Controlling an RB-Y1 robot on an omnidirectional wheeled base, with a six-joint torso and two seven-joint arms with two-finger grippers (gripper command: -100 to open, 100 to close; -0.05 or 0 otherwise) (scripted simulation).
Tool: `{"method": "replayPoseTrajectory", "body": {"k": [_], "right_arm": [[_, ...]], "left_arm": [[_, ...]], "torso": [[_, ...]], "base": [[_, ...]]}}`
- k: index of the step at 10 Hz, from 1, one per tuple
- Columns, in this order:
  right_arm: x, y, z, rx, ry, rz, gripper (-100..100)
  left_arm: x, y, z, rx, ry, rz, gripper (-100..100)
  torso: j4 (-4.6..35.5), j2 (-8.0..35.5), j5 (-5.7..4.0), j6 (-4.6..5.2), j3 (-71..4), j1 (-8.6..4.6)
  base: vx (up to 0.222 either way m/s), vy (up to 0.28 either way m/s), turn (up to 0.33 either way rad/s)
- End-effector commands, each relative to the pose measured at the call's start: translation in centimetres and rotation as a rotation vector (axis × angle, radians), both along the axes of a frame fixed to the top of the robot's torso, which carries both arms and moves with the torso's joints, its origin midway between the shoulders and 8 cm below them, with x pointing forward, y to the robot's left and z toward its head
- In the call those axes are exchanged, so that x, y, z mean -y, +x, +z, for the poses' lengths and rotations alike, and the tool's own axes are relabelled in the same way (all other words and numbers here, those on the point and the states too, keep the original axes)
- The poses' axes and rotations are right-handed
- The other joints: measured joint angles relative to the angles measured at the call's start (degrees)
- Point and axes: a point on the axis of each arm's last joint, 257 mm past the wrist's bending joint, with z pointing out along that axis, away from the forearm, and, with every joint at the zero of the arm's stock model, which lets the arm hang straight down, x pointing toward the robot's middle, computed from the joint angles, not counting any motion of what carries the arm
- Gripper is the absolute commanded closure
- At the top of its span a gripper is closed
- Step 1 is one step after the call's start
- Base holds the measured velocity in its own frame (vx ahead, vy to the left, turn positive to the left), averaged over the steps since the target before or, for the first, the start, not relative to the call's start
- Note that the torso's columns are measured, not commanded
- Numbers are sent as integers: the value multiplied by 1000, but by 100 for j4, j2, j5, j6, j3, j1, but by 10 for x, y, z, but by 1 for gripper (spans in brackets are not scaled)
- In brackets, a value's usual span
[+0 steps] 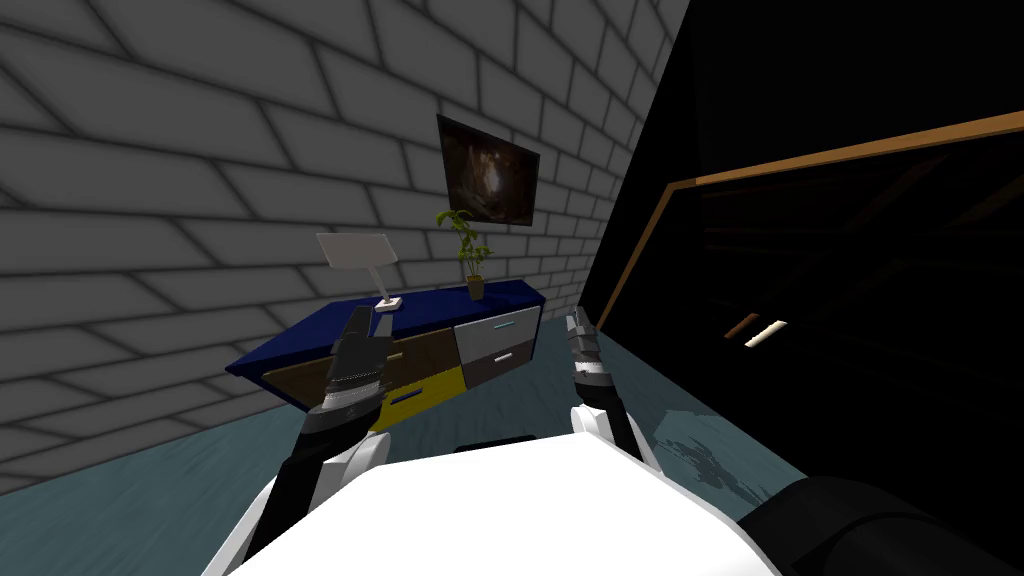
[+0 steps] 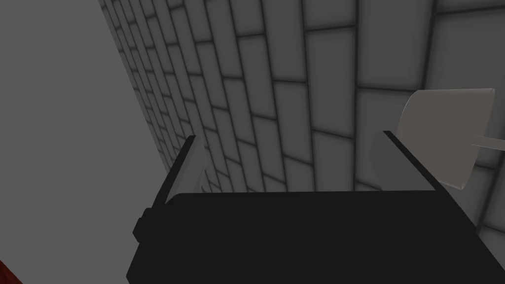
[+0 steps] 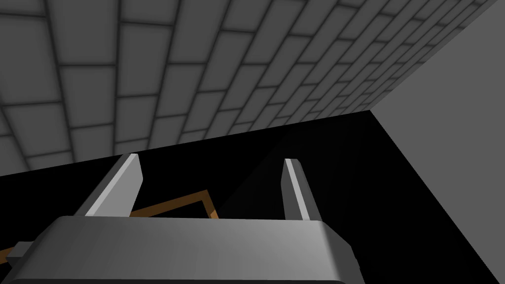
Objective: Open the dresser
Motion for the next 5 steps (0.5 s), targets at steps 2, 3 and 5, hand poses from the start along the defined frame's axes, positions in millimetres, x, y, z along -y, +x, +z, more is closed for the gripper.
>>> {"method": "replayPoseTrajectory", "body": {"k": [2,3,5], "right_arm": [[0,0,0,0,0,0,0],[0,0,0,0,0,0,0],[0,0,0,0,0,0,0]], "left_arm": [[0,0,0,0,0,0,0],[0,0,0,0,0,0,0],[0,0,0,0,0,0,0]], "torso": [[600,597,0,0,-1200,0],[1006,1003,0,0,-2014,0],[1846,1845,0,0,-3692,0]], "base": [[0,0,0],[0,0,0],[0,0,0]]}}
